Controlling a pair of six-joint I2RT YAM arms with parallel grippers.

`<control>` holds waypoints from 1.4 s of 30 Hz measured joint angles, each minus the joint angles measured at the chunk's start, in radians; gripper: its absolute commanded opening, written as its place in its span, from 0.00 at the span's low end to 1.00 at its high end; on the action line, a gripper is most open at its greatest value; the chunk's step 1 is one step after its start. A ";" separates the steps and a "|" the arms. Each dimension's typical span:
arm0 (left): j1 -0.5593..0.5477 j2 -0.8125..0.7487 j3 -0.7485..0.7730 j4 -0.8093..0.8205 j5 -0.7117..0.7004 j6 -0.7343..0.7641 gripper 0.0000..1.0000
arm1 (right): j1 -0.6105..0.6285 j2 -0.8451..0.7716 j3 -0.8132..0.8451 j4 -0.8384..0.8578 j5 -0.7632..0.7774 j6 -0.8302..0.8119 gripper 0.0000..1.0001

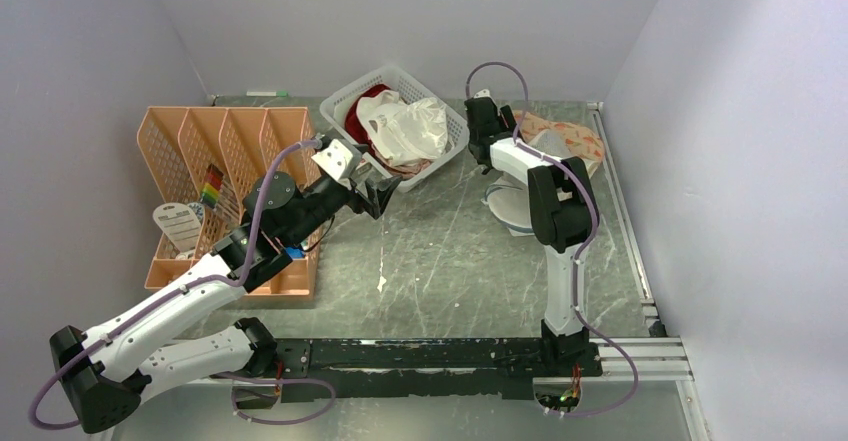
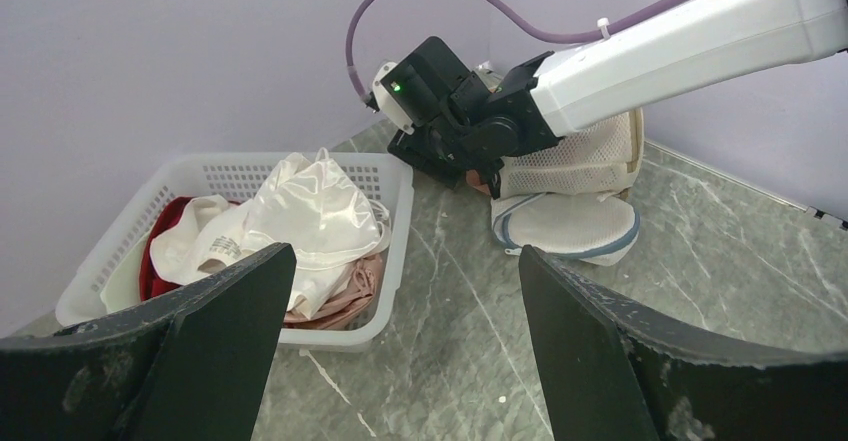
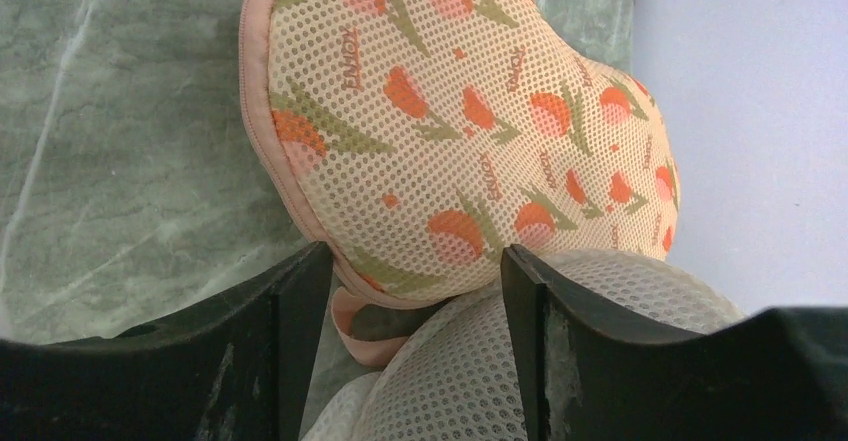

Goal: Unzip the laundry bag and remove the bra

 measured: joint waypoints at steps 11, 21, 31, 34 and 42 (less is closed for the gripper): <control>0.000 0.008 0.000 0.000 0.000 0.000 0.94 | -0.024 0.014 -0.028 0.032 -0.086 0.044 0.33; 0.000 0.018 0.000 0.000 0.000 0.000 0.94 | -0.018 -0.040 -0.051 -0.017 -0.165 0.116 0.00; 0.000 0.031 0.000 0.000 0.000 0.000 0.94 | -0.017 -0.513 -0.280 0.079 -0.219 0.243 0.00; 0.000 0.035 0.000 0.000 0.000 0.000 0.94 | -0.017 -0.635 -0.386 0.163 -0.260 0.264 0.05; 0.000 0.044 0.000 0.000 0.000 0.000 0.94 | -0.020 -0.592 -0.411 0.219 -0.270 0.281 0.46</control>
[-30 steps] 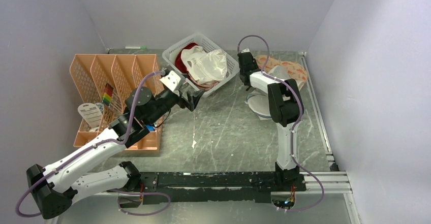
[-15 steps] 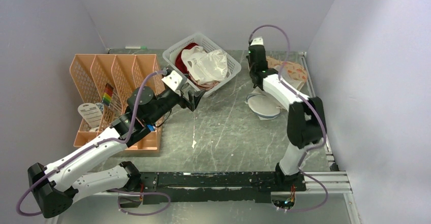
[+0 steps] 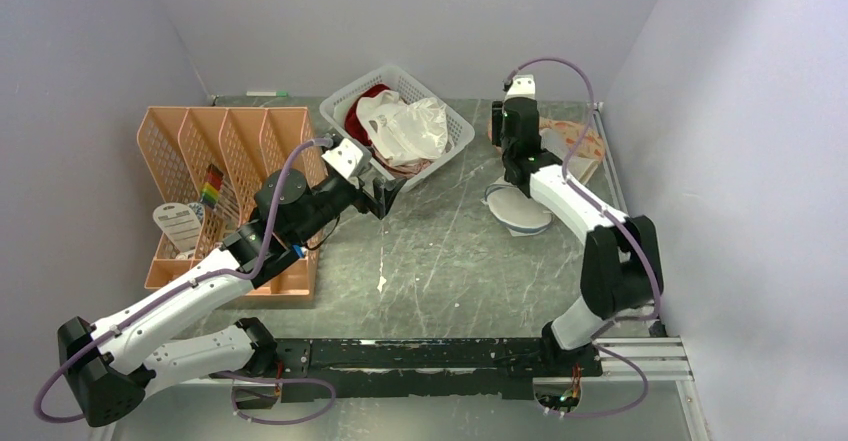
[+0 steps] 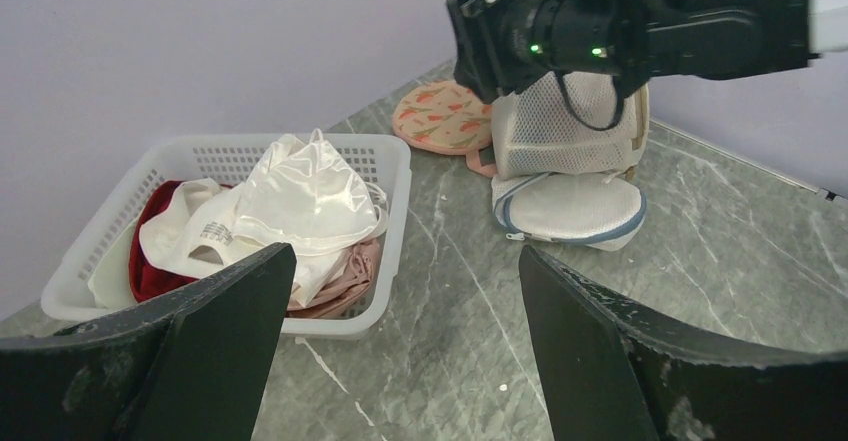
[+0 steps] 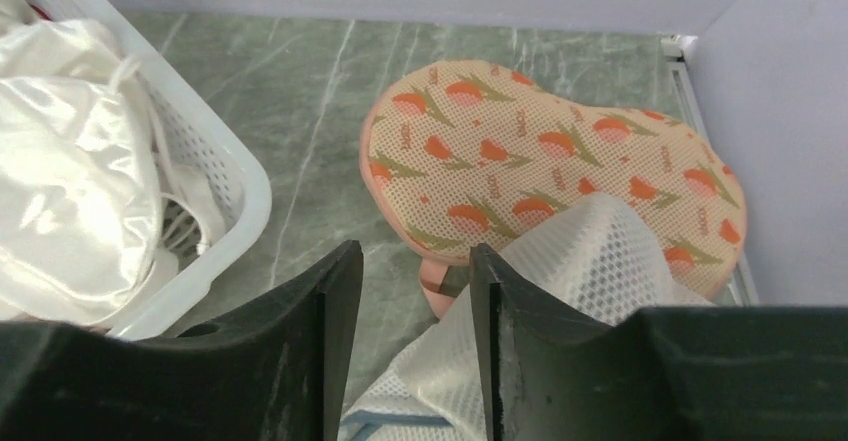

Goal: Unzip the laundry bag and remove the bra

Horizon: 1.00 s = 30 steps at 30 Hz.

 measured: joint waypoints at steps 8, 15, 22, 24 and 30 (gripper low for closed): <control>0.000 0.000 0.000 0.000 0.000 0.000 0.94 | -0.061 0.273 0.245 -0.092 -0.048 0.124 0.53; 0.000 0.000 0.000 0.000 0.000 0.000 0.94 | -0.141 0.541 0.549 -0.223 -0.151 0.228 0.62; 0.000 0.000 0.000 0.000 -0.002 0.003 0.94 | -0.154 0.721 0.703 -0.338 -0.180 0.247 0.72; 0.000 0.000 0.000 0.000 -0.003 0.004 0.94 | -0.152 0.763 0.732 -0.362 -0.185 0.250 0.74; 0.000 0.000 0.000 0.000 -0.009 0.005 0.94 | -0.148 0.848 0.792 -0.404 -0.147 0.249 0.72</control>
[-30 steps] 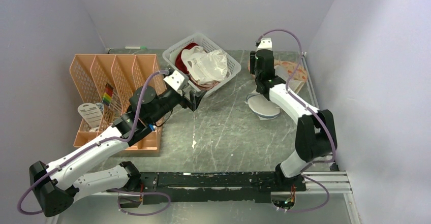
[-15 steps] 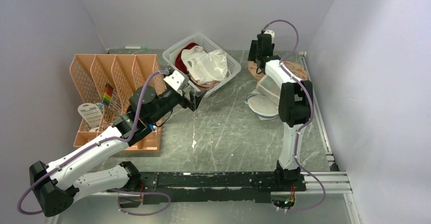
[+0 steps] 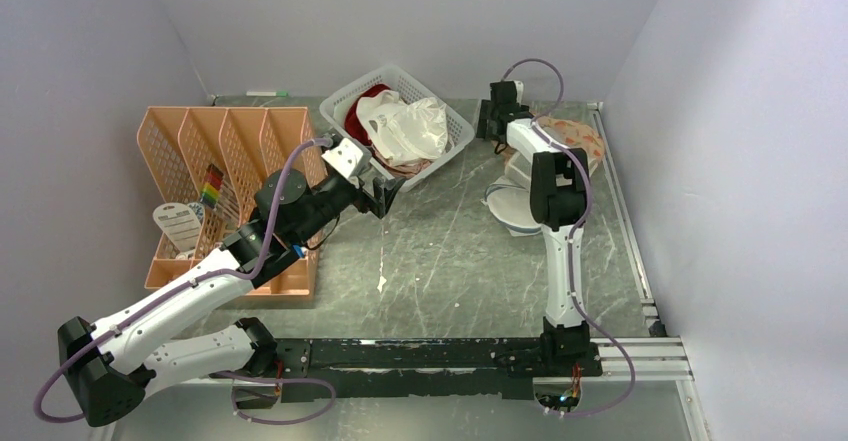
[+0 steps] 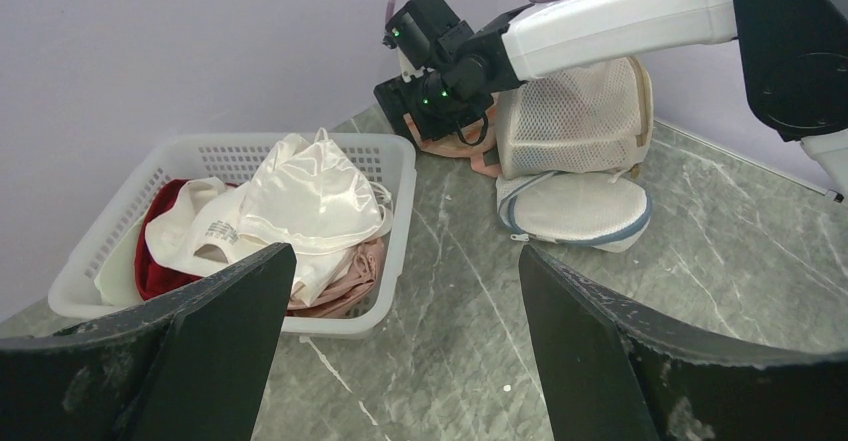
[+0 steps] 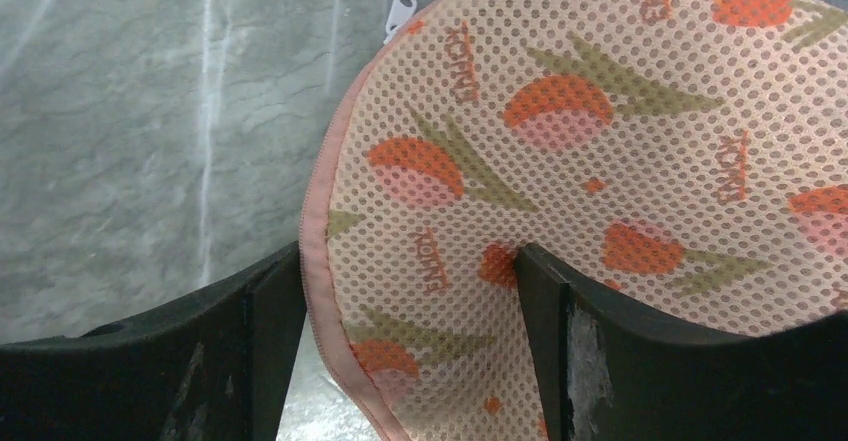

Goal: Unzip the laundry bag and remove the bra

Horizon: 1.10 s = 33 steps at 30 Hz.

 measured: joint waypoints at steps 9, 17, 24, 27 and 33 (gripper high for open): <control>0.000 0.011 0.000 0.000 -0.004 0.000 0.94 | 0.007 -0.012 -0.040 0.034 0.059 -0.023 0.19; 0.000 0.047 0.000 0.000 -0.006 0.000 0.94 | -0.001 -0.153 -0.013 -0.062 0.039 -0.047 0.06; 0.000 0.061 0.000 0.000 -0.006 0.000 0.94 | -0.016 -0.725 -0.443 0.145 0.008 -0.012 0.01; 0.000 0.061 0.000 0.000 -0.006 -0.001 0.94 | -0.045 -0.974 -0.647 0.319 -0.026 0.039 0.01; 0.000 0.062 0.000 0.000 -0.006 -0.001 0.94 | -0.099 -1.223 -0.887 0.556 -0.120 0.092 0.01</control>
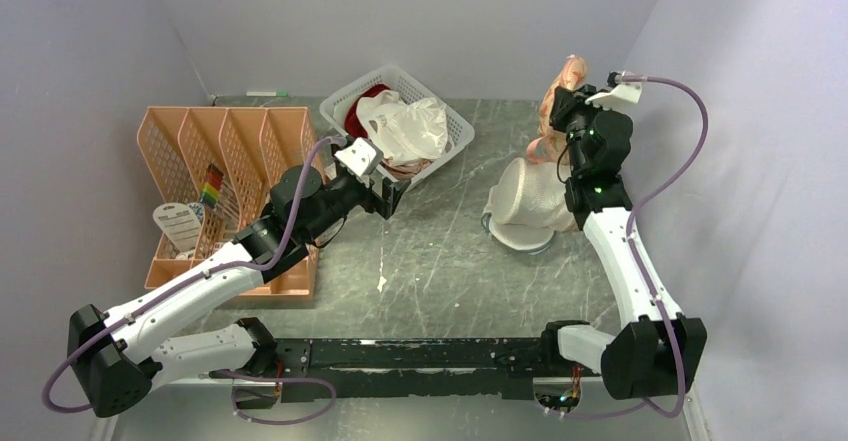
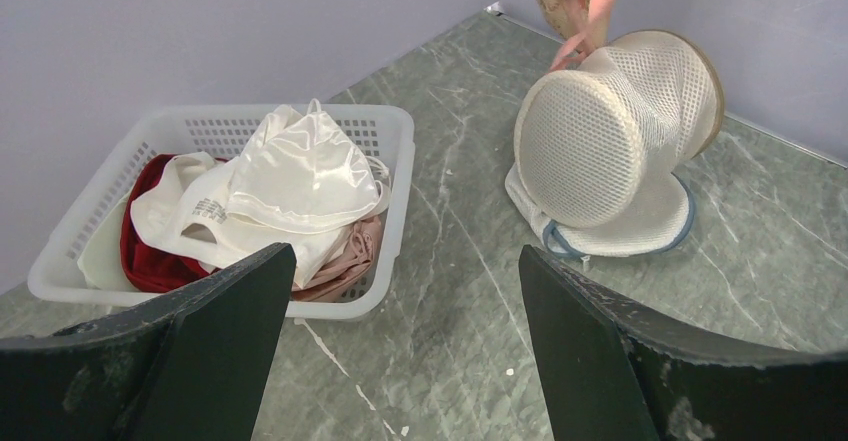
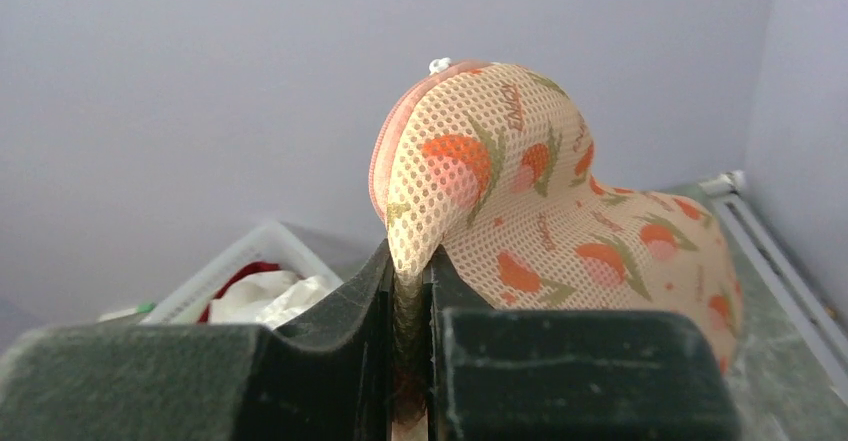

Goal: Unzip the laundry bag and remove the bra

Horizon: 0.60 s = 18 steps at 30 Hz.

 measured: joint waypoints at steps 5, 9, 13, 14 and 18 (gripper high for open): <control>0.000 0.000 0.000 0.000 0.000 0.000 0.94 | 0.001 -0.064 -0.061 0.029 -0.132 0.017 0.00; 0.000 0.001 0.000 0.000 0.000 0.000 0.94 | 0.001 -0.093 -0.068 0.036 -0.280 0.021 0.00; 0.000 0.010 0.000 0.000 0.000 0.000 0.94 | 0.001 -0.117 -0.035 0.040 -0.421 0.024 0.01; 0.000 0.013 0.000 -0.001 0.000 0.000 0.94 | 0.001 -0.121 -0.018 0.042 -0.451 0.026 0.01; 0.000 0.016 0.000 -0.001 0.000 0.000 0.94 | 0.001 -0.148 0.031 0.080 -0.557 0.054 0.02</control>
